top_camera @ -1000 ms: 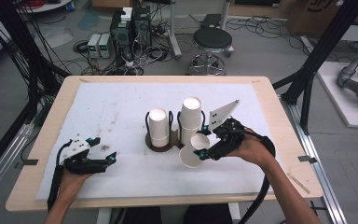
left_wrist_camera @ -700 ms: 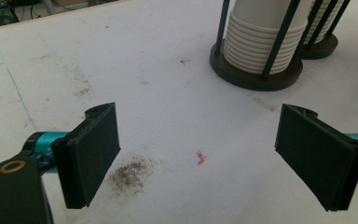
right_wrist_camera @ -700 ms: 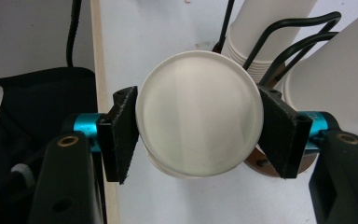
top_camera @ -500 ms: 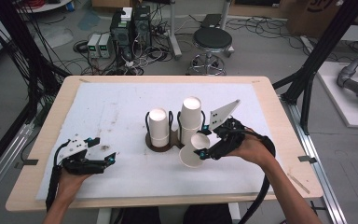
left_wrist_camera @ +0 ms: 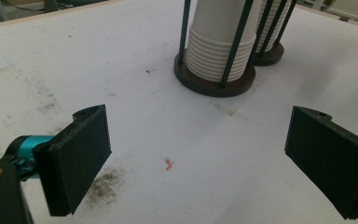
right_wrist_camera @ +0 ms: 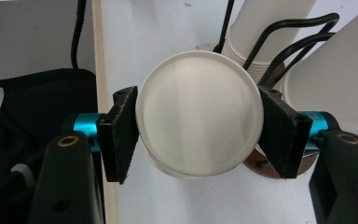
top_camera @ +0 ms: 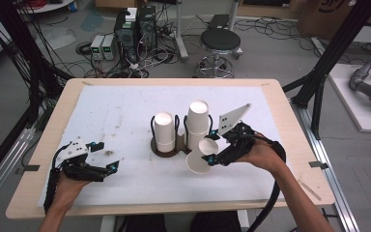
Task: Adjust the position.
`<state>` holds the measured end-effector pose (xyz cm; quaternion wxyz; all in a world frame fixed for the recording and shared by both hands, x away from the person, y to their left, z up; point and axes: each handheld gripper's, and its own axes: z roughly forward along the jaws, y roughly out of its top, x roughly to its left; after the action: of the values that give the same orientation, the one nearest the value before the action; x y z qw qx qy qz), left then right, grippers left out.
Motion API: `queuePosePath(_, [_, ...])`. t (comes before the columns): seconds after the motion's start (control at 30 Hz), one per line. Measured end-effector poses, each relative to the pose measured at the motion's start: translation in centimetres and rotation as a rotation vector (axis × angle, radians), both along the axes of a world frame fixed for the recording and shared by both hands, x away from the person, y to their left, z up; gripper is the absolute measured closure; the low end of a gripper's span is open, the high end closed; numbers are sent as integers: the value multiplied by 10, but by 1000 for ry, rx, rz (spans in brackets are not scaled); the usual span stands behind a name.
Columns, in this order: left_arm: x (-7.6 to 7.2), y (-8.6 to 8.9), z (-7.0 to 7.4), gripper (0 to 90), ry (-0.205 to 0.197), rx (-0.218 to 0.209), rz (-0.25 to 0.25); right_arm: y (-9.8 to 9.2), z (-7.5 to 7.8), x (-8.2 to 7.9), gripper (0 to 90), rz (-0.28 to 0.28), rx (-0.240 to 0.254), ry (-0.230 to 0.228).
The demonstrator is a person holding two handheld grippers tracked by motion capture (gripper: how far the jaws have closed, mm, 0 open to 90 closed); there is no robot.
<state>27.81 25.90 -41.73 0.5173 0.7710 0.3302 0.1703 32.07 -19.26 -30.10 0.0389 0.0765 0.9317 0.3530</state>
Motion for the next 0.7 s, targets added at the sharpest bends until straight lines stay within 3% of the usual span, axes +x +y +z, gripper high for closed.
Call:
queuePosePath(0.3, [1, 2, 8, 50, 13, 6, -44, -4, 1, 1, 359, -3, 14, 0])
queuePosePath(0.7, [5, 4, 34, 50, 11, 14, -144, -8, 1, 1, 359, -2, 26, 0])
